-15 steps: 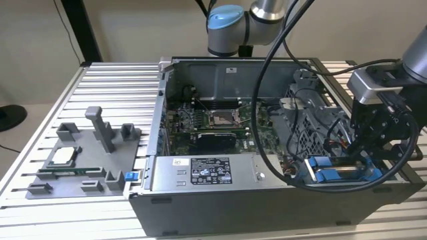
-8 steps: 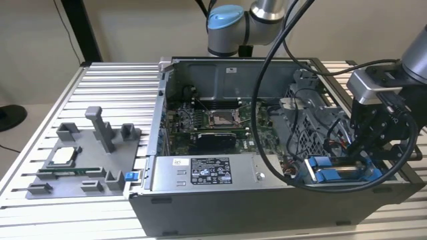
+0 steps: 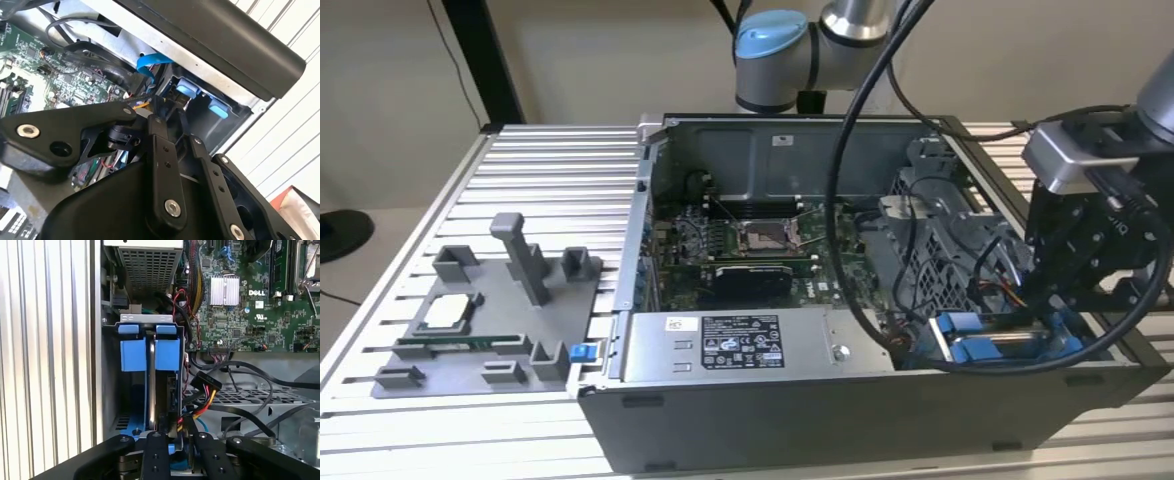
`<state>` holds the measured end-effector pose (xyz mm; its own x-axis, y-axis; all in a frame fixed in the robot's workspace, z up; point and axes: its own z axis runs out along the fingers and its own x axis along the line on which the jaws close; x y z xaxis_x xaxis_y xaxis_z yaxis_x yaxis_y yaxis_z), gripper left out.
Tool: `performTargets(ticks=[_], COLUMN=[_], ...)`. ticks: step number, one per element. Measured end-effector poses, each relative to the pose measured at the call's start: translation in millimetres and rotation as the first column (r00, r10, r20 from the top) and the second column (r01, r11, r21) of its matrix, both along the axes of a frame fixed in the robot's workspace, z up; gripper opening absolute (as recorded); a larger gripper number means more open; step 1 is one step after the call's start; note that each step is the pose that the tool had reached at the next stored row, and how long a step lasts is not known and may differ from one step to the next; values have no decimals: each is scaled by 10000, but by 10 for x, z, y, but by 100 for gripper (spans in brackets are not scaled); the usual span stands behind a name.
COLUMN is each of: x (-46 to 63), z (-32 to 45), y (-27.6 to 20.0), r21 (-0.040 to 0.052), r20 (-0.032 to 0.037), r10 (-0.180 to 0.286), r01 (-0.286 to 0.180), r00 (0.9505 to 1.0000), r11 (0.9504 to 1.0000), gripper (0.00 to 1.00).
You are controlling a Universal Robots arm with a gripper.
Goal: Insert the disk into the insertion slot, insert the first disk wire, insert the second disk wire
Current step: 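Insert the first disk wire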
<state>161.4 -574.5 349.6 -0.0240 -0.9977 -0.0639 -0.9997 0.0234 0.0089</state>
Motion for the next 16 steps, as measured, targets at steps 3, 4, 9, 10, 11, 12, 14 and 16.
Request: performTargets(ticks=[3,4,9,10,11,12,14,16], x=[0,0,0,0,0,0,0,0], z=[136,173,240,241,242,243,244,244], y=[2,5,16,16,15,16,16,16], r21=[-3,-4,-1,-1,-1,-1,-3,-3], r20=[0,0,2,2,2,2,2,2], r10=[0,1,1,1,1,1,0,0], r01=[0,-1,-1,-1,-1,-1,0,0], r00=[10000,10000,10000,10000,10000,10000,10000,10000], r11=[10000,10000,10000,10000,10000,10000,10000,10000], gripper=[100,100,100,100,100,100,100,100])
